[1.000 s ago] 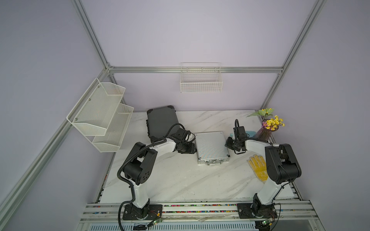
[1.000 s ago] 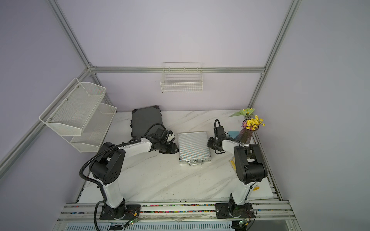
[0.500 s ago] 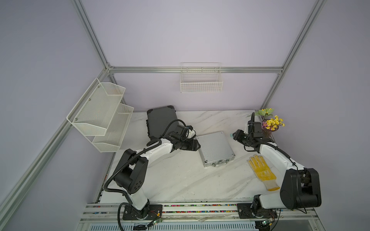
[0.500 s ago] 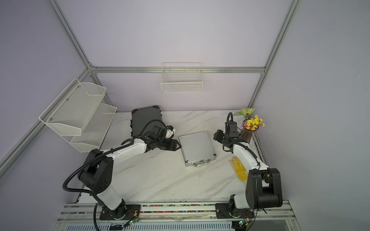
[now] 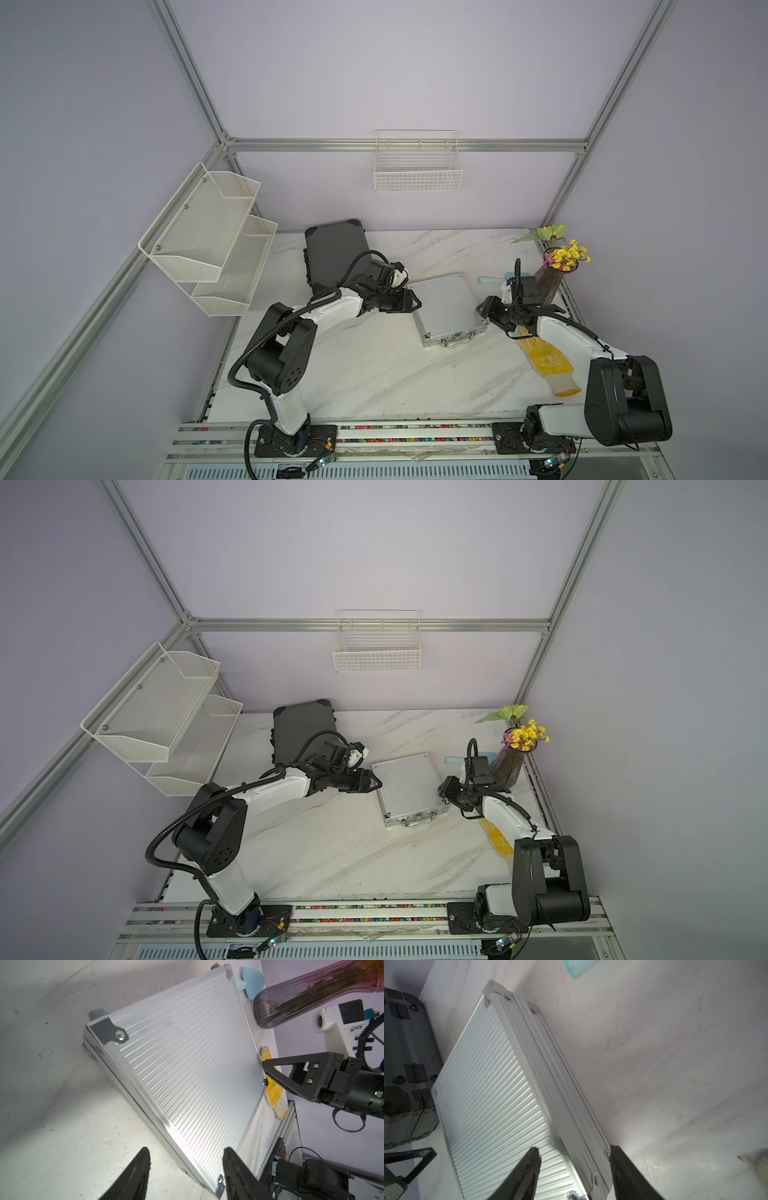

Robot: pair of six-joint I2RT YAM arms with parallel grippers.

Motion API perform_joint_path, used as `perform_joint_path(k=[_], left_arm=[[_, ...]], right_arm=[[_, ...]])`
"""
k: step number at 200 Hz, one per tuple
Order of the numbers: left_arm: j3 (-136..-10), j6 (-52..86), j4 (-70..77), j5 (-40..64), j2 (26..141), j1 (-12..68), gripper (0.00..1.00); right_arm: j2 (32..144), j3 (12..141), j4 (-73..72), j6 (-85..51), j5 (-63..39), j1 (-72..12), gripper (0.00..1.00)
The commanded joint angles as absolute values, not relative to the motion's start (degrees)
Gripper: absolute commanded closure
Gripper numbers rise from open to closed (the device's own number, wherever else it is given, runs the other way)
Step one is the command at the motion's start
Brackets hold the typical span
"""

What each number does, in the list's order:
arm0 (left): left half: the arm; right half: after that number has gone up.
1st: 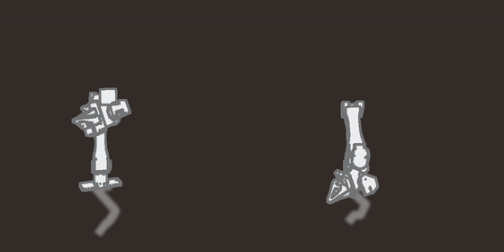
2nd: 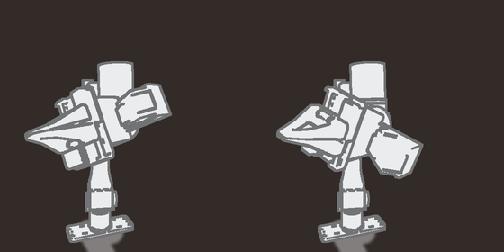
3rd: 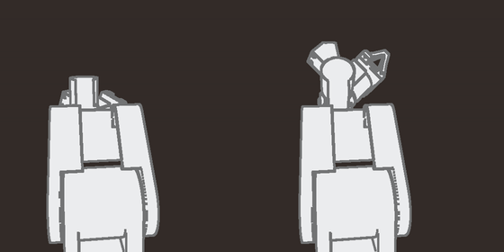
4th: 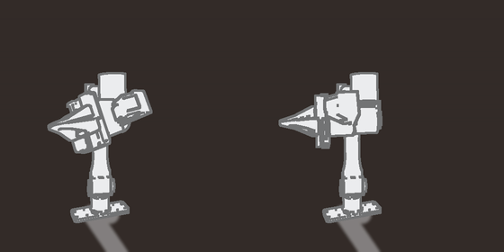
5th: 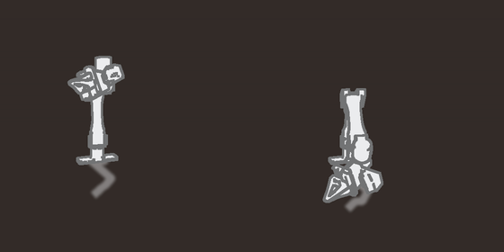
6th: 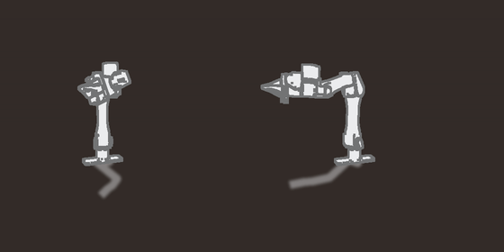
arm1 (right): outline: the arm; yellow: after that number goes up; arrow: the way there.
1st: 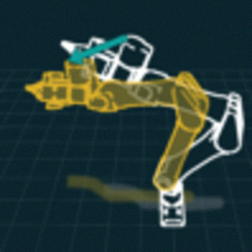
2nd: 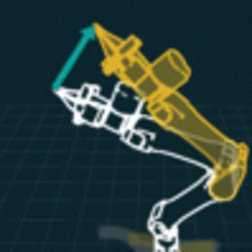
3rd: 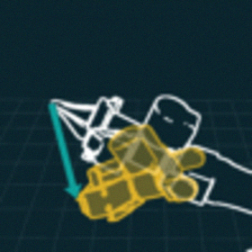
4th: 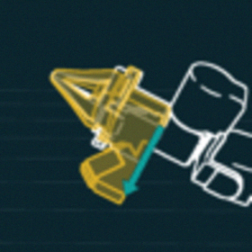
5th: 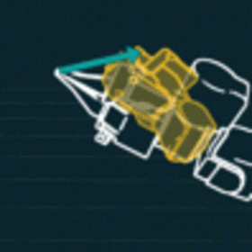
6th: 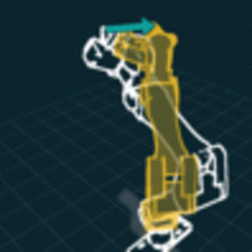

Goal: Open the poker set cases
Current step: Adjust the poker set case at the center of the board, then pick up the poker set case from the center of the board.

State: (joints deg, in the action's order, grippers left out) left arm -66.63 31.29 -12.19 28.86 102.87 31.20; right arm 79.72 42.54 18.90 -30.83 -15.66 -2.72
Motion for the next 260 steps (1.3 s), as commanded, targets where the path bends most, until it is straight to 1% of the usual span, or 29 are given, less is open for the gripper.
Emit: perform_joint_path(k=[1,34,49,62,105,158,170,183,197,207,217,244,260], left_arm=[[-68.50,33.05,-9.25,31.58,105.95,31.37,0.45],[-69.38,34.46,-6.95,32.19,108.44,31.39,0.45],[-70.49,34.62,-6.71,32.14,109.58,31.17,0.48],[-71.54,34.65,-6.72,32.34,110.46,30.95,0.49],[-74.36,34.70,-6.85,32.34,112.58,29.90,0.49],[-75.52,34.86,-7.15,32.05,113.55,28.40,0.48],[-75.10,34.88,-7.28,31.73,112.89,28.33,0.47],[-74.40,34.96,-7.26,31.02,111.64,28.12,0.42],[-73.71,34.65,-7.28,29.61,109.99,27.98,0.39],[-73.42,34.49,-7.41,28.65,108.66,27.78,0.37],[-73.40,34.15,-7.60,27.73,107.34,27.52,0.37],[-73.32,32.80,-8.90,25.39,103.71,27.40,0.37],[-72.15,32.70,-8.98,24.98,101.63,27.41,0.37]], right_arm=[[81.58,42.19,14.84,-31.19,-19.05,-2.81,0.46],[82.68,41.96,13.06,-32.45,-22.10,-3.11,0.54],[82.98,41.45,11.78,-33.56,-23.26,-3.63,0.58],[83.26,41.22,10.86,-34.45,-24.36,-4.30,0.60],[85.38,42.00,7.02,-37.24,-25.38,-7.08,0.63],[88.54,45.88,6.67,-36.60,-24.82,-7.38,0.63],[88.00,46.76,7.98,-35.89,-24.06,-7.38,0.59],[86.64,47.86,10.53,-34.91,-21.19,-7.38,0.48],[84.19,48.64,13.40,-34.21,-17.88,-7.39,0.41],[82.36,48.74,15.22,-34.44,-15.73,-7.30,0.30],[80.26,48.88,17.29,-34.45,-13.80,-7.28,0.24],[74.16,47.89,22.07,-34.19,-11.13,-7.22,0.22],[70.70,46.90,24.71,-33.55,-10.55,-7.35,0.23]])
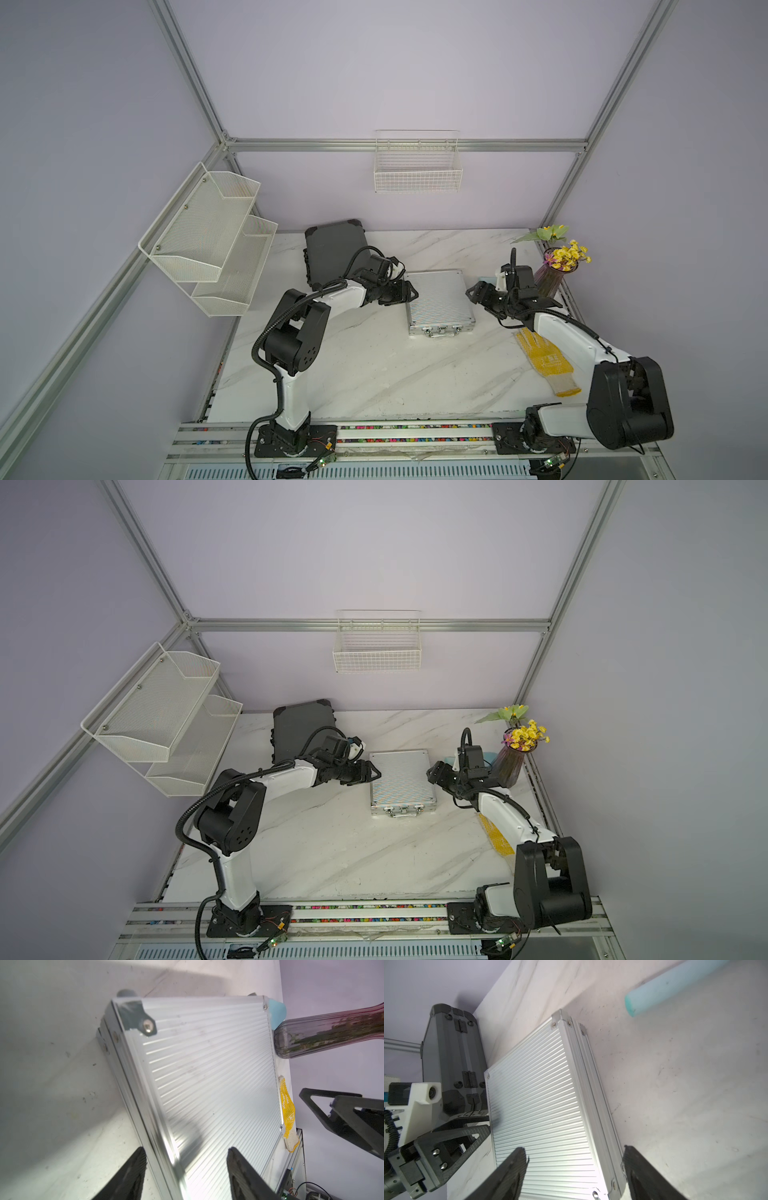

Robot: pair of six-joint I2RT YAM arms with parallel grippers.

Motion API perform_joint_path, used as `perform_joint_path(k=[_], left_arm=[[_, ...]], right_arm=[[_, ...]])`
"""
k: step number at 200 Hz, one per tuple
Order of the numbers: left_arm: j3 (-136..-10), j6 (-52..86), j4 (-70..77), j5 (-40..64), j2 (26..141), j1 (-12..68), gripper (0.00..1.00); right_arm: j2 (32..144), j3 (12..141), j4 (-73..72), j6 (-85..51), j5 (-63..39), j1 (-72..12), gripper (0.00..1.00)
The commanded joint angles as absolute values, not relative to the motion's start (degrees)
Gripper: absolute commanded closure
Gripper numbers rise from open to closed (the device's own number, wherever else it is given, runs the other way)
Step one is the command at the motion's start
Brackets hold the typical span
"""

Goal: Open the poker set cases
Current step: Pick up the poker set case from the center of the board.

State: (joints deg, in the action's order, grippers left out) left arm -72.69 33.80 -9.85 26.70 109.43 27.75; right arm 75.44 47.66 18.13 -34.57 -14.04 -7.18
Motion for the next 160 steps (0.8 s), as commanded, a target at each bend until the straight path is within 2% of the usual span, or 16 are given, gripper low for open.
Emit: perform_joint_path(k=[1,28,68,160], left_arm=[[-72.07,32.70,-8.97,24.97,101.48,27.42,0.36],[-68.33,34.75,-9.24,25.65,98.17,27.75,0.36],[-62.09,37.09,-9.46,27.31,92.91,28.96,0.35],[-57.97,39.52,-4.83,28.21,97.13,31.39,0.35]], right_arm=[[70.51,46.83,24.79,-33.56,-10.73,-7.37,0.23],[65.21,42.78,23.08,-35.81,-17.05,-9.35,0.29],[59.66,32.77,11.99,-41.50,-16.07,-18.34,0.32],[66.97,20.35,-12.10,-42.21,-15.37,-21.77,0.33]])
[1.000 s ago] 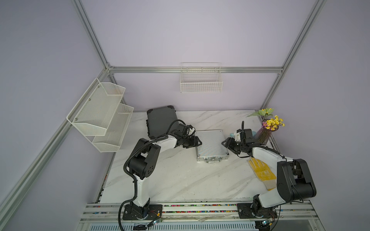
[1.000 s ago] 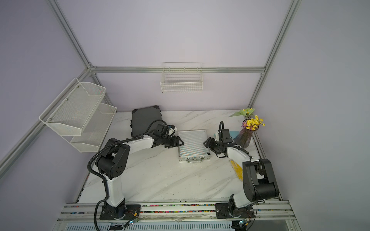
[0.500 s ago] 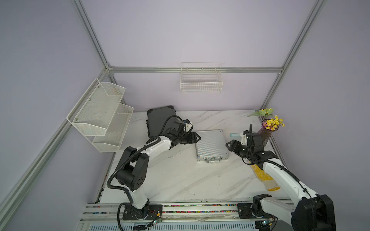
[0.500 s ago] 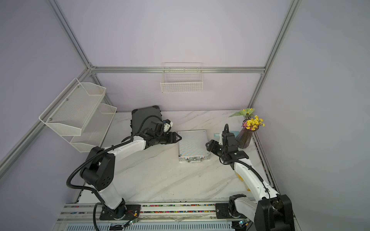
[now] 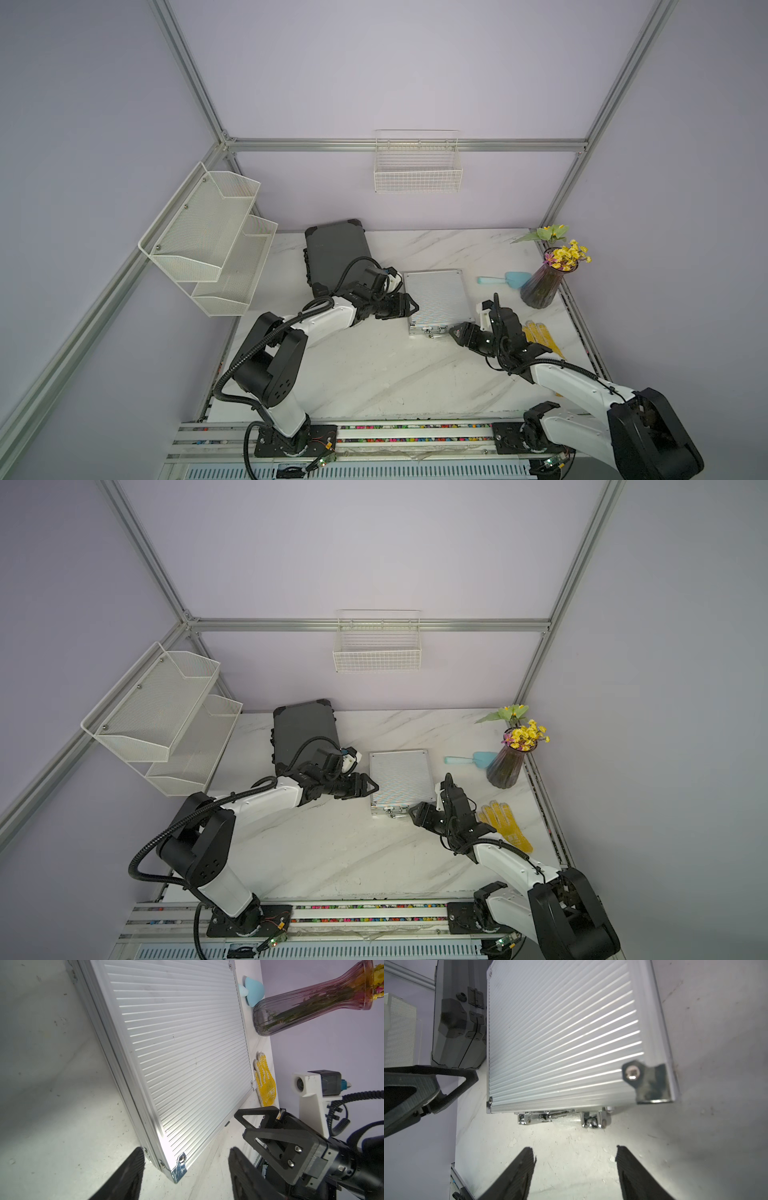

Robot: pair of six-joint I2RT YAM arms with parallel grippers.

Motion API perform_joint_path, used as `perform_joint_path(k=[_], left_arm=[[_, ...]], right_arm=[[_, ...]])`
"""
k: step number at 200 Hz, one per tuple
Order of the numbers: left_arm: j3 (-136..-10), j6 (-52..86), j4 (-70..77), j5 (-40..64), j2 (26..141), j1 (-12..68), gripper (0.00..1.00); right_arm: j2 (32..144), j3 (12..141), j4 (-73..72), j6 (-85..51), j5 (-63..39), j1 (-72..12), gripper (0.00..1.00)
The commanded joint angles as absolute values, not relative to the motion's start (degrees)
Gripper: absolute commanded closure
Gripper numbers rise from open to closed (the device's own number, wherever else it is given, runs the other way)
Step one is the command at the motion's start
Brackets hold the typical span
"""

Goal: Open the poker set cases
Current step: Pick up the poker set case from the center of the board.

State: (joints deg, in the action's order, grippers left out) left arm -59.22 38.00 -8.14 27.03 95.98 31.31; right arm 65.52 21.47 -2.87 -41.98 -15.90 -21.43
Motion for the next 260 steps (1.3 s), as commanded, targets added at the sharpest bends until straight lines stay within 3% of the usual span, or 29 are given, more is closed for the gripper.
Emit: perform_joint_path(k=[1,55,134,191,260], left_arm=[[-57.95,39.58,-4.83,28.21,97.21,31.38,0.35],[-57.12,39.88,-4.57,28.04,99.97,31.55,0.36],[-58.61,40.03,-4.39,28.17,103.53,31.38,0.37],[-58.65,40.34,-4.24,28.39,104.56,31.46,0.37],[-59.22,41.22,-4.13,29.36,105.73,31.51,0.37]], right_arm=[[67.15,20.29,-12.45,-42.15,-15.45,-21.72,0.33],[71.08,19.20,-17.48,-40.19,-15.47,-21.79,0.26],[74.99,18.22,-24.68,-39.24,-19.98,-21.77,0.26],[74.82,15.97,-28.35,-42.50,-24.50,-21.73,0.38],[77.05,13.22,-32.85,-46.39,-26.54,-21.77,0.46]])
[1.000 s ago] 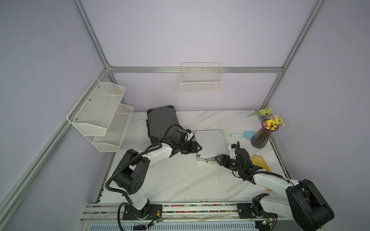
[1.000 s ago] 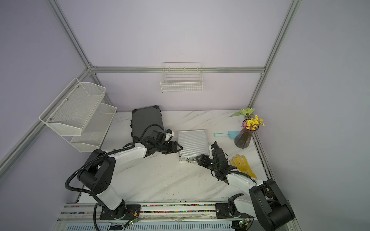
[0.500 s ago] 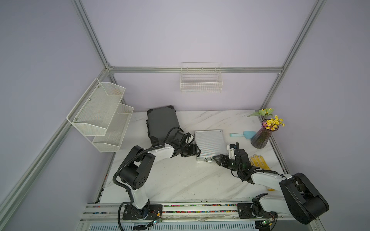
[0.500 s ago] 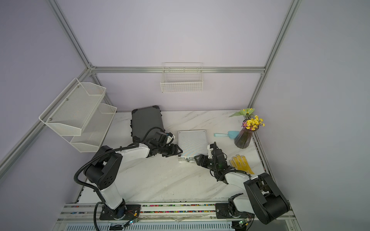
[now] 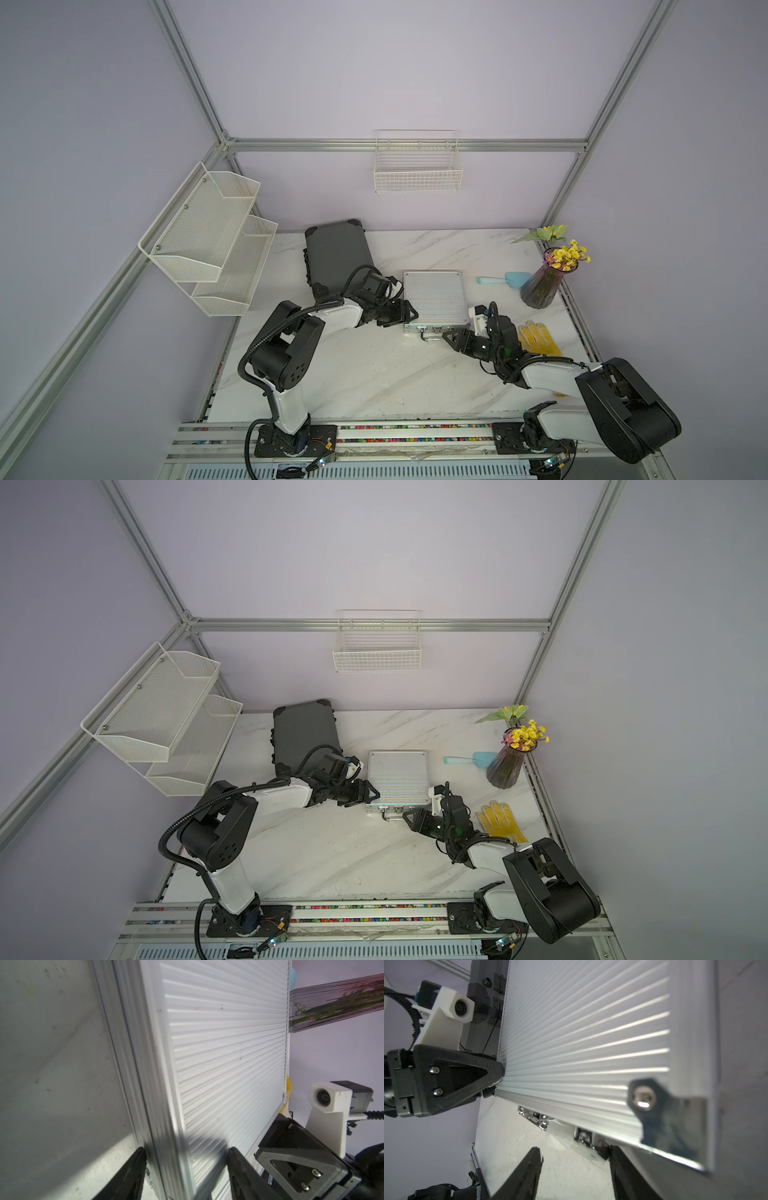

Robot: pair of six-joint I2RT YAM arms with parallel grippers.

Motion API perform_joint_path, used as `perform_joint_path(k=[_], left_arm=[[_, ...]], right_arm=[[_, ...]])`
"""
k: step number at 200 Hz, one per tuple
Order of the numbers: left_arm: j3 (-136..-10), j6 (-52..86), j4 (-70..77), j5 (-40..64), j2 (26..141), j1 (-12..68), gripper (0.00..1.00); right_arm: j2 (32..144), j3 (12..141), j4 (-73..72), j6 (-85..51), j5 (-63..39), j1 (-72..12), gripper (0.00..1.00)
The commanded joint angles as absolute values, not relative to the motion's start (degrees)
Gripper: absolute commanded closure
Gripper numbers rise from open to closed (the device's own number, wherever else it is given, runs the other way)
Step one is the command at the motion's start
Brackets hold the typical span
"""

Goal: Open the poker set cases
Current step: Pick up the poker set case from the center of the board.

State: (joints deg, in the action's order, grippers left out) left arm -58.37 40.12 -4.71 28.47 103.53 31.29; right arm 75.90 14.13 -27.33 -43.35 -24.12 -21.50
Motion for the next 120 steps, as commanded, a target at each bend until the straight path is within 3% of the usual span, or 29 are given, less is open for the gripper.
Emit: perform_joint_path(k=[1,120], left_arm=[[-59.19,41.22,-4.13,29.36,105.73,31.49,0.37],[-58.10,41.57,-3.05,29.44,106.04,31.48,0.37]], right_arm=[[77.11,13.20,-32.95,-46.53,-26.54,-21.78,0.46],[81.65,11.76,-40.16,-51.01,-26.22,-21.79,0.56]])
